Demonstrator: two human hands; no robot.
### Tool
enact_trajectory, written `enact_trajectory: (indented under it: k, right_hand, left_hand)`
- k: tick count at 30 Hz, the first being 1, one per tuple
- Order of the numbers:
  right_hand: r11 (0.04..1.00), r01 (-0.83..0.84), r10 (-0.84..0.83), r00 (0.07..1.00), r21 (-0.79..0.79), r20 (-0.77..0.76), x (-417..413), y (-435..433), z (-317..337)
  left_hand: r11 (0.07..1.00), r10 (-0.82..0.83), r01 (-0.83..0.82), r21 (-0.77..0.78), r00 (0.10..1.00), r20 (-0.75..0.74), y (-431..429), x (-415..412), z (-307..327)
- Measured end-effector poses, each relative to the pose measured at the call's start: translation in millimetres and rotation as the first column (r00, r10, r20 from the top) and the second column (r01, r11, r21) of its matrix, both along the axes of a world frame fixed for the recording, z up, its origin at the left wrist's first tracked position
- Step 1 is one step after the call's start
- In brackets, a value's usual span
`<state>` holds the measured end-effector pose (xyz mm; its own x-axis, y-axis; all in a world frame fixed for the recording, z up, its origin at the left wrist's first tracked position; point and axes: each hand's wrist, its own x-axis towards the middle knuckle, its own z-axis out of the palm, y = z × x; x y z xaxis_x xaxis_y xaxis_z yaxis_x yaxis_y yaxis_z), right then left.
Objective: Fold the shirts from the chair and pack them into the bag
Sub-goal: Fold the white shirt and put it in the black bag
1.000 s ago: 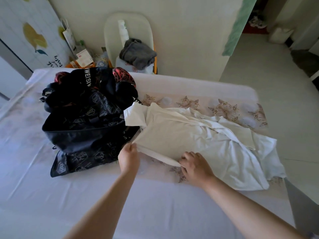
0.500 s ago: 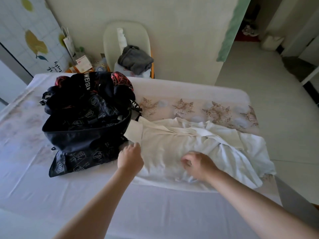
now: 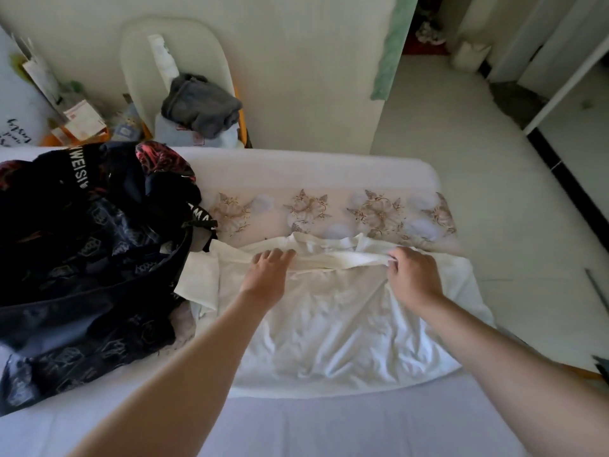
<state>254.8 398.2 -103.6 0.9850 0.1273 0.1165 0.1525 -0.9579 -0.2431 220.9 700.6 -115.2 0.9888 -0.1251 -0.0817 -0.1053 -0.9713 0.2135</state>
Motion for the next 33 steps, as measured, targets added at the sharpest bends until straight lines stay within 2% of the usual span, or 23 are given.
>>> enact_trajectory:
  k: [2, 4, 6, 9, 11, 13, 15, 16, 17, 19, 22, 25, 27, 30, 32, 33]
  right_hand:
    - [0.995, 0.057, -0.057, 0.998, 0.085, -0.003, 14.1, -0.6, 8.5]
    - [0.994, 0.072, -0.073, 0.997, 0.077, 0.016, 31.0, -1.6, 14.6]
    - [1.0, 0.026, -0.024, 0.994, -0.017, 0.111, 50.3, -2.5, 17.4]
    - [0.966, 0.042, -0.007, 0.991, -0.254, 0.133, 77.0, -4.2, 15.0]
    - [0.92, 0.114, -0.059, 0.986, -0.374, 0.157, 82.7, -5.8, 13.9]
    - [0.921, 0.112, -0.039, 0.98, -0.374, 0.197, 75.2, -9.6, 10.2]
    - [0.95, 0.05, 0.006, 0.984, -0.309, 0.176, 55.2, -16.8, 2.8]
    - [0.962, 0.039, 0.005, 0.987, -0.271, 0.159, 42.9, -22.2, -1.7]
    - [0.971, 0.052, -0.018, 0.99, -0.233, 0.142, 29.6, -28.2, -5.3]
    - [0.981, 0.121, -0.108, 0.99, -0.15, 0.09, 3.3, -42.2, -12.0]
    - [0.971, 0.213, -0.215, 0.977, -0.106, -0.011, -37.6, -62.8, -21.1]
    - [0.942, 0.301, -0.323, 0.934, -0.151, -0.15, -76.0, -77.0, -29.4]
    - [0.94, 0.325, -0.341, 0.917, -0.108, -0.205, -91.7, -81.0, -30.2]
    - [0.947, 0.307, -0.291, 0.944, 0.094, -0.155, -102.3, -83.1, -26.9]
    - [0.879, 0.36, -0.334, 0.933, 0.313, -0.135, -103.2, -82.5, -16.2]
    - [0.806, 0.411, -0.37, 0.912, 0.425, -0.179, -103.1, -81.0, -8.3]
  left_hand:
    - [0.997, 0.031, -0.027, -0.072, 0.998, 0.05, 8.5, 10.0, -7.0]
    - [0.984, 0.109, -0.097, -0.149, 0.991, 0.08, 12.3, 21.8, -3.8]
    - [0.959, 0.231, -0.214, -0.184, 0.97, 0.072, 13.8, 36.8, 5.0]
    - [0.93, 0.35, -0.338, -0.146, 0.934, 0.067, 14.5, 53.3, 12.0]
    - [0.949, 0.286, -0.258, -0.182, 0.946, 0.152, 5.2, 52.2, 12.0]
    - [0.963, 0.057, 0.014, -0.268, 0.965, 0.255, -9.6, 40.3, 4.5]
    - [0.96, -0.164, 0.216, -0.177, 0.949, 0.268, -20.0, 26.9, -12.8]
    - [0.97, -0.209, 0.23, -0.081, 0.956, 0.207, -22.2, 23.4, -21.6]
    - [0.983, -0.18, 0.181, 0.0, 0.976, 0.124, -23.0, 21.7, -28.0]
    - [0.997, -0.051, 0.049, 0.062, 0.998, 0.025, -27.4, 17.9, -35.2]
    - [1.0, 0.004, -0.006, 0.017, 0.997, 0.081, -50.4, 5.0, -31.2]
    - [0.987, -0.104, 0.121, -0.103, 0.981, 0.162, -89.6, -21.1, -21.2]
    - [0.958, -0.212, 0.237, -0.164, 0.965, 0.155, -117.6, -43.5, -17.6]
    - [0.915, -0.371, 0.383, -0.128, 0.922, 0.112, -146.7, -77.7, -29.8]
    - [0.901, -0.427, 0.43, -0.061, 0.903, 0.053, -153.4, -96.1, -40.2]
    - [0.893, -0.445, 0.446, -0.054, 0.895, 0.032, -153.8, -102.9, -43.3]
